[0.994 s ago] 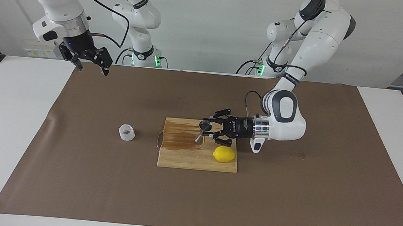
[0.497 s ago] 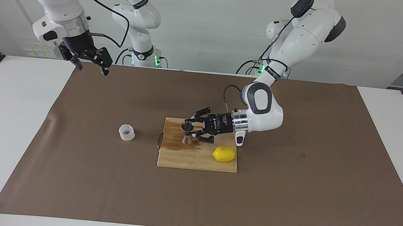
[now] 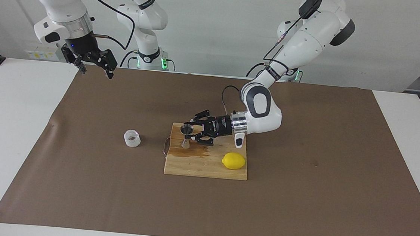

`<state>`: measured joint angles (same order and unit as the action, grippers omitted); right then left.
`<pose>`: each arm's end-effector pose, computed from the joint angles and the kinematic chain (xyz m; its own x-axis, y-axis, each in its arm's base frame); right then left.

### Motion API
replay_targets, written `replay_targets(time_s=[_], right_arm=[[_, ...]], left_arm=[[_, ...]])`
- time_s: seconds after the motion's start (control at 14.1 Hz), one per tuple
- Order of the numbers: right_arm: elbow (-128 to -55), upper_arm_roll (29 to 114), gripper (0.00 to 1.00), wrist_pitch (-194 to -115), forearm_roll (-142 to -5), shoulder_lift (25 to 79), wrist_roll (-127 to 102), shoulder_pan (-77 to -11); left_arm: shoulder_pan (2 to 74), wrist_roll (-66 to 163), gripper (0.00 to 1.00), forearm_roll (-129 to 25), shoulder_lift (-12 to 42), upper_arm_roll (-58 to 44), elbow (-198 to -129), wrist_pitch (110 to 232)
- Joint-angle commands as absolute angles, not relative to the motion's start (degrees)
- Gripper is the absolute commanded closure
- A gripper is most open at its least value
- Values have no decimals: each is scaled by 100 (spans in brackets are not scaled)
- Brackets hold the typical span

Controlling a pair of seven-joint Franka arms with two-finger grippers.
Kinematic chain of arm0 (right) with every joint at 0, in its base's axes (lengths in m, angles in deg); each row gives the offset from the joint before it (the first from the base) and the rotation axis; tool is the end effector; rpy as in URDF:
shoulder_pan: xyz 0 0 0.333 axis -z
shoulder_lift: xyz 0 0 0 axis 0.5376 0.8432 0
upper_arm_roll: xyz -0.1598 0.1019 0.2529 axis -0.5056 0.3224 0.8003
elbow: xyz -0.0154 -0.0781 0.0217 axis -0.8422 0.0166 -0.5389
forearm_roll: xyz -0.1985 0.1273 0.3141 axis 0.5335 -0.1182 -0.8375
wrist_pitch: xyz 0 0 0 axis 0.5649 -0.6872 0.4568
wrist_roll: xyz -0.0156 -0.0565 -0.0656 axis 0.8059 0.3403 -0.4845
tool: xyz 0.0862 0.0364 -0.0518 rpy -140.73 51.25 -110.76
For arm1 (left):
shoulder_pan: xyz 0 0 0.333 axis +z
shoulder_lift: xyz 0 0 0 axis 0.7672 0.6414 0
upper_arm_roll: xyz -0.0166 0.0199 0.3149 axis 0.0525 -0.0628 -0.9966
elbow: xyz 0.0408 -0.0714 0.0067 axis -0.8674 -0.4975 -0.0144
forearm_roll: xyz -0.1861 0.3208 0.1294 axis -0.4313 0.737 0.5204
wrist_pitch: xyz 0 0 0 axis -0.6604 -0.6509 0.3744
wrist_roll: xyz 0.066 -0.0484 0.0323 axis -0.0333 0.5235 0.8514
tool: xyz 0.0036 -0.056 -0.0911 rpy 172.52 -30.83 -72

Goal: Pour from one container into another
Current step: 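Lower the dark cup onto the board beside the brown stain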

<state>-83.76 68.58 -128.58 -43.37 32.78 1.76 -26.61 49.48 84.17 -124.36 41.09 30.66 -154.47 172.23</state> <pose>0.5333 -0.0096 0.6173 0.9911 -0.1329 -0.0081 -0.1329 -0.9911 -0.0030 0.5468 -0.4067 0.3026 -0.1773 0.1244 -0.9763 0.9804 0.1084 -0.1642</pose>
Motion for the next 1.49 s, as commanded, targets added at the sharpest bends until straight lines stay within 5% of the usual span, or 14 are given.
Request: replay_targets(time_s=[0.0,1.28,1.42], right_arm=[[-8378,6890,0,-12800,-4362,3236,72,-2593],[-8378,6890,0,-12800,-4362,3236,72,-2593],[-8378,6890,0,-12800,-4362,3236,72,-2593]], left_arm=[[4843,8168,100,-12699,4056,2981,-15560,17270],[4755,7745,100,-12708,4161,2954,-15702,17516],[4755,7719,89,-12699,4170,2954,-15693,17525]])
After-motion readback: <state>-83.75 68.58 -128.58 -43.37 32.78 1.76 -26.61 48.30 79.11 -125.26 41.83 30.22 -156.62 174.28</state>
